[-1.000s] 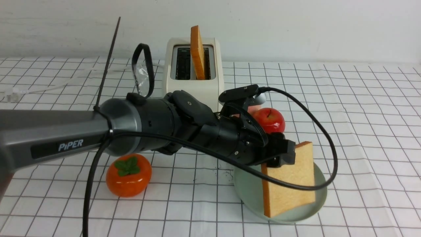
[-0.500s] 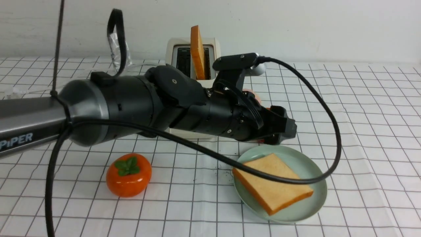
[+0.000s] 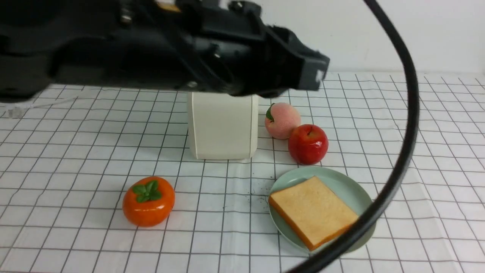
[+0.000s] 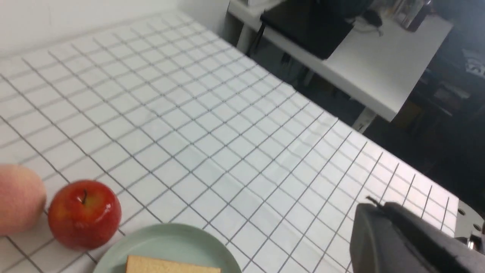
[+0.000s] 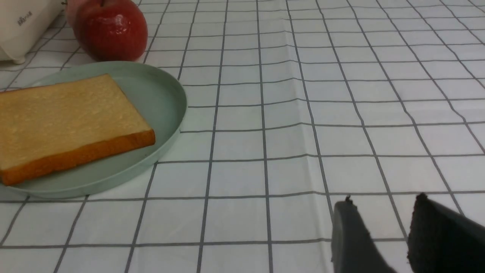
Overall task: Take toasted bread from bread machine on white checkered table place on plate.
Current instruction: 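Grasp the toast slice in the toaster and pull it up out of the slot with the right gripper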
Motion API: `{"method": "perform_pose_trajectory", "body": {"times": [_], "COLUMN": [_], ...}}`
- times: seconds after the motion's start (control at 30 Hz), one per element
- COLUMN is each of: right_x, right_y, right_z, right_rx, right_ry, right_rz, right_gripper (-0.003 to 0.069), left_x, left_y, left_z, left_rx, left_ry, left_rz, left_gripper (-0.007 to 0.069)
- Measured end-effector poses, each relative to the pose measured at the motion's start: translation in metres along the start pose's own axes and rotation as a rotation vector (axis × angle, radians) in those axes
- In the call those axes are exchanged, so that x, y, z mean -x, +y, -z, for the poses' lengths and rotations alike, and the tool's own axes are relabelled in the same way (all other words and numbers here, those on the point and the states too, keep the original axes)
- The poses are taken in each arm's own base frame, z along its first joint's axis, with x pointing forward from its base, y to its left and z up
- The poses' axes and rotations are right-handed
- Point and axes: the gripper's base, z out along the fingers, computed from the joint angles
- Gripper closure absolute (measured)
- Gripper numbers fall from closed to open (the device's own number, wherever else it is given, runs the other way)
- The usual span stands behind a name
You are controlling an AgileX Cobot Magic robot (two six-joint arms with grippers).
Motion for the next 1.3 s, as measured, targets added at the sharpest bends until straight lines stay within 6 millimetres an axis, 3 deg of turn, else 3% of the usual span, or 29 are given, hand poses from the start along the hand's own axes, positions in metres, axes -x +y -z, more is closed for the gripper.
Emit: {"method": "perform_pose_trajectory", "body": {"times": [0.13, 0.17, 0.33, 0.43, 0.5, 0.6, 0.67, 0.7, 0.73, 0.8, 0.9, 0.97, 1.1, 1.2, 1.23, 1.3], "right_x": [0.000, 0.000, 0.000, 0.000, 0.000, 0.003, 0.004, 0.007, 0.008, 0.015, 0.021, 0.042, 0.103, 0.157, 0.161, 0.189], "right_y": [0.000, 0.000, 0.000, 0.000, 0.000, 0.006, 0.007, 0.010, 0.010, 0.011, 0.013, 0.022, 0.045, 0.062, 0.063, 0.070], "right_z": [0.000, 0.000, 0.000, 0.000, 0.000, 0.000, 0.000, 0.000, 0.000, 0.001, 0.004, 0.016, 0.031, 0.021, 0.024, 0.002], "right_rx": [0.000, 0.000, 0.000, 0.000, 0.004, 0.075, 0.094, 0.134, 0.139, 0.189, 0.225, 0.313, 0.438, 0.506, 0.516, 0.522], "right_ry": [0.000, 0.000, 0.000, 0.000, -0.003, -0.033, -0.044, -0.068, -0.075, -0.126, -0.133, -0.105, 0.070, 0.292, 0.288, 0.445], "right_rz": [0.000, 0.000, 0.000, -0.007, -0.029, -0.330, -0.410, -0.576, -0.602, -0.802, -0.881, -0.852, -0.579, -0.368, -0.355, -0.249], "right_gripper": [0.0417, 0.0417, 0.0417, 0.0417, 0.0417, 0.0417, 0.0417, 0.0417, 0.0417, 0.0417, 0.0417, 0.0431, 0.0481, 0.0522, 0.0524, 0.0553], "left_x": [-0.011, -0.015, -0.053, -0.087, -0.098, -0.144, -0.156, -0.173, -0.174, -0.197, -0.210, -0.218, -0.222, -0.222, -0.222, -0.222], "left_y": [-0.009, -0.008, -0.012, -0.013, -0.013, -0.008, -0.007, -0.005, -0.005, -0.001, 0.001, 0.003, 0.004, 0.005, 0.005, 0.005], "left_z": [0.056, 0.058, 0.116, 0.146, 0.153, 0.168, 0.171, 0.174, 0.176, 0.178, 0.179, 0.178, 0.176, 0.176, 0.176, 0.176], "left_rx": [0.075, 0.083, 0.171, 0.194, 0.196, 0.205, 0.207, 0.208, 0.207, 0.208, 0.208, 0.211, 0.213, 0.215, 0.215, 0.215], "left_ry": [-0.088, -0.087, -0.190, -0.245, -0.256, -0.268, -0.269, -0.269, -0.277, -0.272, -0.273, -0.266, -0.256, -0.261, -0.261, -0.261], "left_rz": [-0.065, -0.064, -0.127, -0.141, -0.138, -0.133, -0.133, -0.134, -0.135, -0.134, -0.135, -0.133, -0.131, -0.131, -0.131, -0.131], "left_gripper": [0.0638, 0.0638, 0.0638, 0.0638, 0.0638, 0.0638, 0.0638, 0.0638, 0.0638, 0.0638, 0.0638, 0.0638, 0.0638, 0.0638, 0.0638, 0.0638]}}
